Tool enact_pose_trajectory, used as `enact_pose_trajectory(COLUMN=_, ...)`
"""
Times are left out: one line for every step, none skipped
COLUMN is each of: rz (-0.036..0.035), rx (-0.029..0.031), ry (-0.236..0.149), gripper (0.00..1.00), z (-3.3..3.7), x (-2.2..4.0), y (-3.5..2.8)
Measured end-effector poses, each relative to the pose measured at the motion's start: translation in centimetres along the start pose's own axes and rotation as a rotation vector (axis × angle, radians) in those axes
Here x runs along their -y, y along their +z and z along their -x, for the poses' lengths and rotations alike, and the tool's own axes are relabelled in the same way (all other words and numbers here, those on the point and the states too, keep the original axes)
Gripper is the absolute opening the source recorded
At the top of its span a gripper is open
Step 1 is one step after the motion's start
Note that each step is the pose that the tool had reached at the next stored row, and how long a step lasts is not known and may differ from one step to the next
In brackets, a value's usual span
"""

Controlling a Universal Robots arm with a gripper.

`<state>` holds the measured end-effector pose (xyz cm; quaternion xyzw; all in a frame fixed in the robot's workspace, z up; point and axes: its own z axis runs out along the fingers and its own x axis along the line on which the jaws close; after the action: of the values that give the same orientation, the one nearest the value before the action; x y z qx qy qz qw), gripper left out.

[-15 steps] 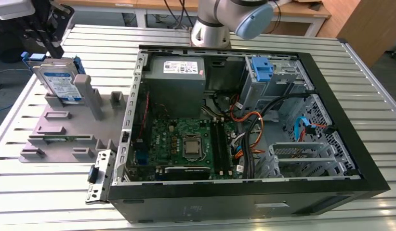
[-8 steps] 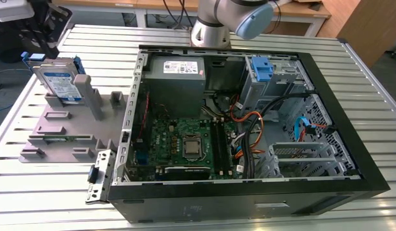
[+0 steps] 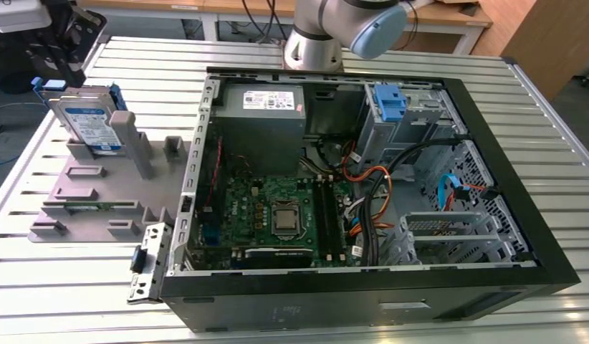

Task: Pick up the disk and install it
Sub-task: 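Reach for the disk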

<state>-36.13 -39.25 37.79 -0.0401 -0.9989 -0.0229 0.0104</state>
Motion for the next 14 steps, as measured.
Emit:
enact_pose_trajectory(rz=0.0001, rx=0.0001, ry=0.000, gripper=0.11, z=-0.04, x=-0.13, y=0.05)
enact_pose_trajectory(rz=0.0002, rx=0.0002, ry=0.000, gripper=0.11, z=-0.09, x=-0.26, y=0.12)
enact_pose_trajectory(rz=0.0002, rx=0.0002, ry=0.000, gripper=0.11, z=-0.14, x=-0.42, y=0.18)
enact_pose_trajectory(rz=0.0002, rx=0.0002, ry=0.000, gripper=0.11, z=-0.20, x=-0.57, y=0.26)
enact_pose_trajectory(rz=0.0001, rx=0.0001, ry=0.000, gripper=0.11, z=-0.27, x=-0.73, y=0.33)
enact_pose_trajectory(rz=0.0002, rx=0.0002, ry=0.000, gripper=0.11, z=-0.37, x=-0.89, y=0.42)
enact_pose_trajectory(rz=0.0002, rx=0.0002, ry=0.000, gripper=0.11, z=-0.48, x=-1.03, y=0.50)
enact_pose_trajectory(rz=0.0003, rx=0.0004, ry=0.000, gripper=0.11, z=-0.63, x=-1.15, y=0.58)
enact_pose_trajectory(rz=0.0003, rx=0.0004, ry=0.000, gripper=0.11, z=-0.80, x=-1.27, y=0.65)
enact_pose_trajectory(rz=0.0001, rx=0.0002, ry=0.000, gripper=0.11, z=-0.98, x=-1.40, y=0.70)
enact_pose_trajectory(rz=0.0002, rx=0.0002, ry=0.000, gripper=0.11, z=-1.16, x=-1.52, y=0.78)
enact_pose_trajectory(rz=0.0002, rx=0.0002, ry=0.000, gripper=0.11, z=-1.32, x=-1.64, y=0.86)
enact_pose_trajectory(rz=0.0001, rx=0.0000, ry=0.000, gripper=0.11, z=-1.44, x=-1.76, y=0.95)
enact_pose_trajectory(rz=0.0000, rx=0.0000, ry=0.000, gripper=0.11, z=-1.55, x=-1.88, y=1.05)
